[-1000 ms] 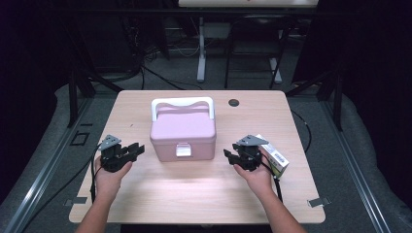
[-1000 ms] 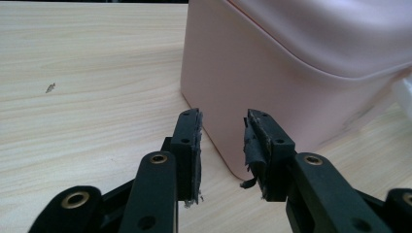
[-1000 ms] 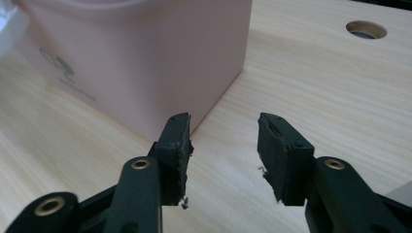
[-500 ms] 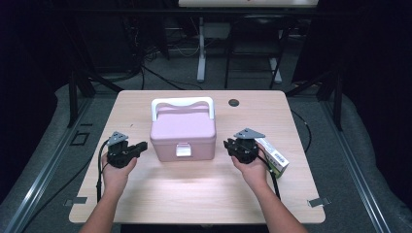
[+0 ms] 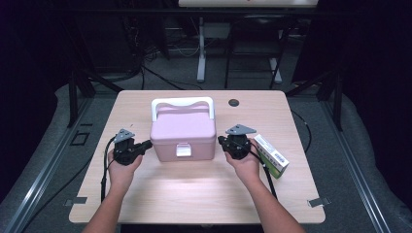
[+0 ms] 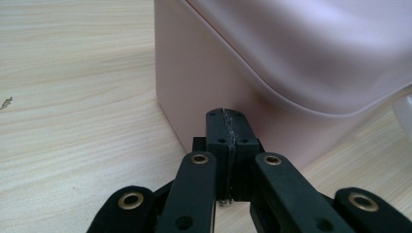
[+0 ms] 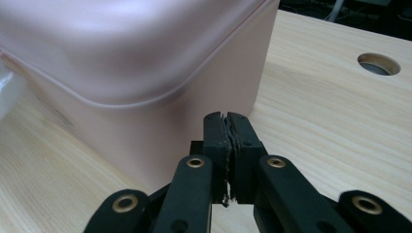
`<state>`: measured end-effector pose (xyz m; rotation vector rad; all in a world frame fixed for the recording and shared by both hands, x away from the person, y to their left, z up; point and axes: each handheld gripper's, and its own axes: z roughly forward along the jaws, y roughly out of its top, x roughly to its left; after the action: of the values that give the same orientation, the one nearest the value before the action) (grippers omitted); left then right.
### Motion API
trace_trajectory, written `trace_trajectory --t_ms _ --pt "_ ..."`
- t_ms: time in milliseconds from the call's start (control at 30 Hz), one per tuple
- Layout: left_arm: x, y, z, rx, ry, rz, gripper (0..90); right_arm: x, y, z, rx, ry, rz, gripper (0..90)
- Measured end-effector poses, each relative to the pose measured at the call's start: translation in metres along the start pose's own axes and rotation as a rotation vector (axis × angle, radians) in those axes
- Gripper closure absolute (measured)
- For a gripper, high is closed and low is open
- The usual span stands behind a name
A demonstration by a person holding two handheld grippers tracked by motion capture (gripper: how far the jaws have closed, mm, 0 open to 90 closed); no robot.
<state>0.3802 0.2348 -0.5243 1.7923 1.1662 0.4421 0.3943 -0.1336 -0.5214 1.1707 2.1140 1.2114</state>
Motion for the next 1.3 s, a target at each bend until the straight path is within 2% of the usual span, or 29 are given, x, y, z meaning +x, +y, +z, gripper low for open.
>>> trace_trajectory --t_ms 200,367,800,900,1167,1300 --pt "-0.002 -0.003 -0.002 -0.006 -0.023 0.011 89.9 0.004 -0.002 0.006 0.013 -0.015 0.001 88.2" --pt "-0.004 -0.004 -0.003 -0.004 -0.025 0.013 90.0 0.005 -0.002 0.006 0.022 -0.013 -0.006 90.0" --pt "-0.006 -0.003 -0.004 0.004 -0.018 0.007 90.0 0.006 -0.005 0.005 0.022 -0.013 -0.024 90.0" --pt "-0.009 -0.003 -0.004 0.005 0.001 0.015 90.0 0.006 -0.004 0.005 0.024 -0.011 -0.023 90.0" --pt "-0.016 -0.004 -0.007 0.019 -0.002 0.043 90.0 0.007 -0.010 -0.003 0.020 -0.008 -0.016 90.0" --pt "-0.019 -0.006 -0.008 0.015 -0.007 0.037 90.0 0.010 -0.014 -0.011 0.028 -0.008 -0.049 90.0"
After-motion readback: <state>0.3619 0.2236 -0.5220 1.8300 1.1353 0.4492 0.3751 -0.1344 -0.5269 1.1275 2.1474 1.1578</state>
